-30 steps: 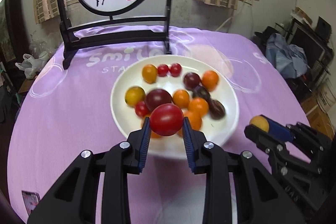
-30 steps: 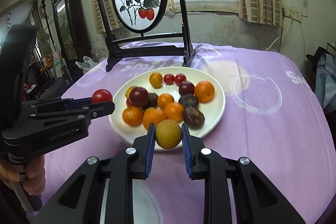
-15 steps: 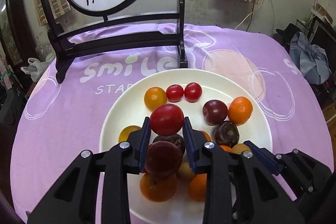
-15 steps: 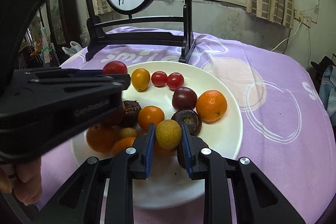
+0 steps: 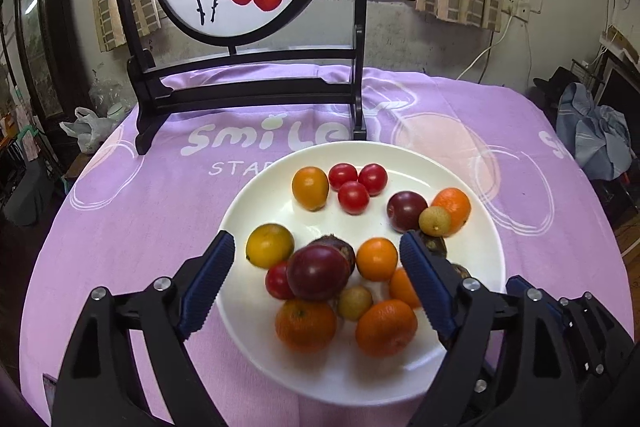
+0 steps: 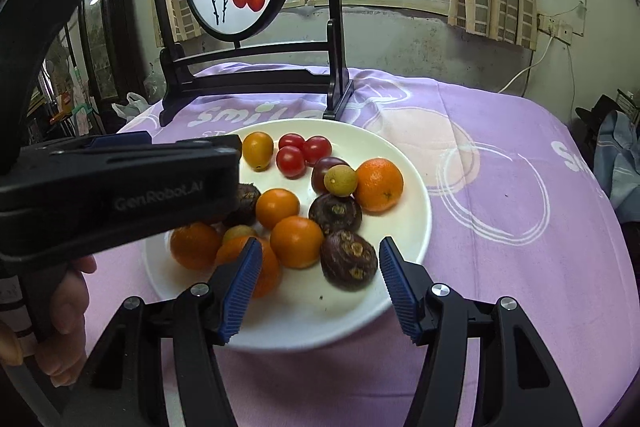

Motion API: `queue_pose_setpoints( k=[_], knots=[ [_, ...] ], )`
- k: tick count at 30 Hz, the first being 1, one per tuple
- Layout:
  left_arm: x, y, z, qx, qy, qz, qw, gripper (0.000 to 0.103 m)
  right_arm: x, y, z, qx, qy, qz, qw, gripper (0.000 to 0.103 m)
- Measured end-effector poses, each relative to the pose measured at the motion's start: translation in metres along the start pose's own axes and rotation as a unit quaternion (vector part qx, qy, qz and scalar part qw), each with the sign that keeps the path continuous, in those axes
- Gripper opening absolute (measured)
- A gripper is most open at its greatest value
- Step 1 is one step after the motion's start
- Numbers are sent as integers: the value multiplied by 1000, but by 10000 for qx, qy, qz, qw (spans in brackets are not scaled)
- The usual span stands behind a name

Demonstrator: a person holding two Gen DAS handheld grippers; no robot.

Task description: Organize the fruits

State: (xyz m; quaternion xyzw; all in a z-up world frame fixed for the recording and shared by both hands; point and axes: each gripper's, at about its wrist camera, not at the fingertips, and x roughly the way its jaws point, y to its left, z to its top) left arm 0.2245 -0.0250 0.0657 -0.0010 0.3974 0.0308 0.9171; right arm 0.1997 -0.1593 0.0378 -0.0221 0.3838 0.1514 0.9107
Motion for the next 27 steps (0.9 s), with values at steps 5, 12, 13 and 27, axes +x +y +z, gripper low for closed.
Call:
queue_pose_setpoints(
  k=[5,12,13,27],
  knots=[
    [-25,2,-20,-13,-2,-117,9999,85,-25,5,-17,-3,-31,-21,10000,65],
    [-62,12,-63,-48,-39,-194,9998,91,-51,7,-52,94,131,-224,9996,81],
    [-65,13,-69,-28,-31,-168,9999,94,-54,7,-58,115,166,-258,9995,85],
    [-94,23,-163,60,272,-246,9993,97,-83,6,-115,158,300,-319,9989,86]
  ],
)
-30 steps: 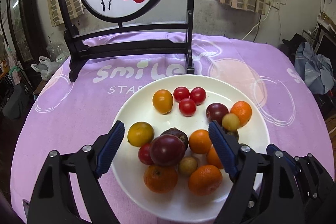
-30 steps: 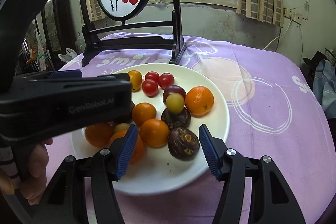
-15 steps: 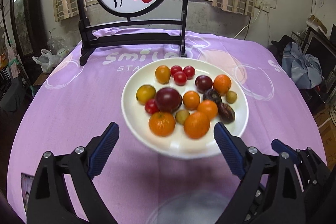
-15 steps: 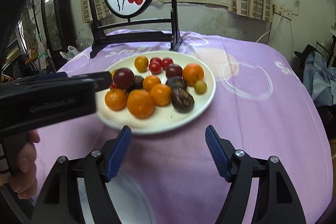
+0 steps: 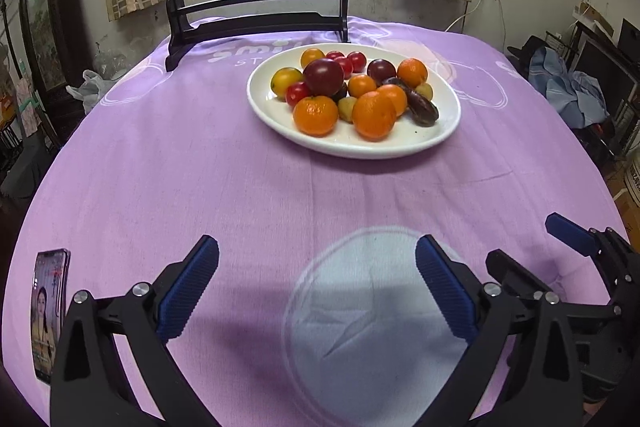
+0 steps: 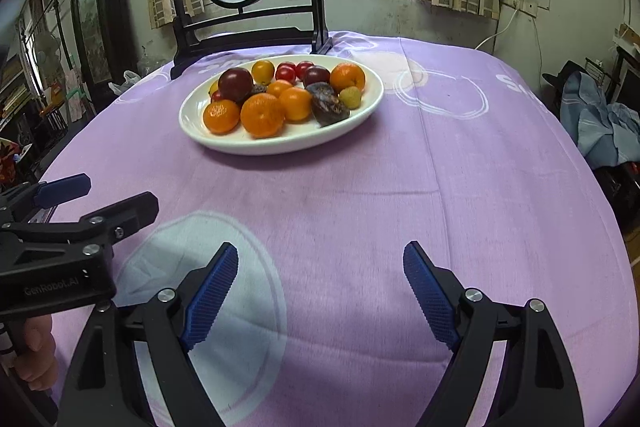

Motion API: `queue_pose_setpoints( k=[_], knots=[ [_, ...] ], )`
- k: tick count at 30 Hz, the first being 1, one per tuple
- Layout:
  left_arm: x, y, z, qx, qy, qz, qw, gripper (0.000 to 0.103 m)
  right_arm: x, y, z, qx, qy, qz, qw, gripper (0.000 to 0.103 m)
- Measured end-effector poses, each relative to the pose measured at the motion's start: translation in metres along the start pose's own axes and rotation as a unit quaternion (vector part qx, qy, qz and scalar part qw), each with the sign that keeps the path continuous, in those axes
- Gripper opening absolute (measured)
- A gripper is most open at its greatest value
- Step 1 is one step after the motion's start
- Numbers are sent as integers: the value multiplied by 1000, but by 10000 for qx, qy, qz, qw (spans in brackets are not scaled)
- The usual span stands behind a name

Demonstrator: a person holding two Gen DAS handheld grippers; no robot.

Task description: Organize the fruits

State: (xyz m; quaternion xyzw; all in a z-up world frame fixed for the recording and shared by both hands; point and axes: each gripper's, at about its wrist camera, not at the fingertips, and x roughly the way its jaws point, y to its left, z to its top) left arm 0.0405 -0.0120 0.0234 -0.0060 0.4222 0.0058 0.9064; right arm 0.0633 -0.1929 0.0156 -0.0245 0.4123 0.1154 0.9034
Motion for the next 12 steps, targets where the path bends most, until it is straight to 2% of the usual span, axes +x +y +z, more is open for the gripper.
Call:
queue_pose_setpoints(
  k=[3,9,12],
  knots=[
    [-1,1,-7,9,66,-103,9999,98,0,-2,-6,63,85,28,9999,86],
    [9,-1,-19,101,103,91,9999,98,9,0,-19,52,450,126,9989,88],
    [14,-1,-23,82,178,57,9998,98,12,0,-24,78,562,76,9984,88]
  ],
)
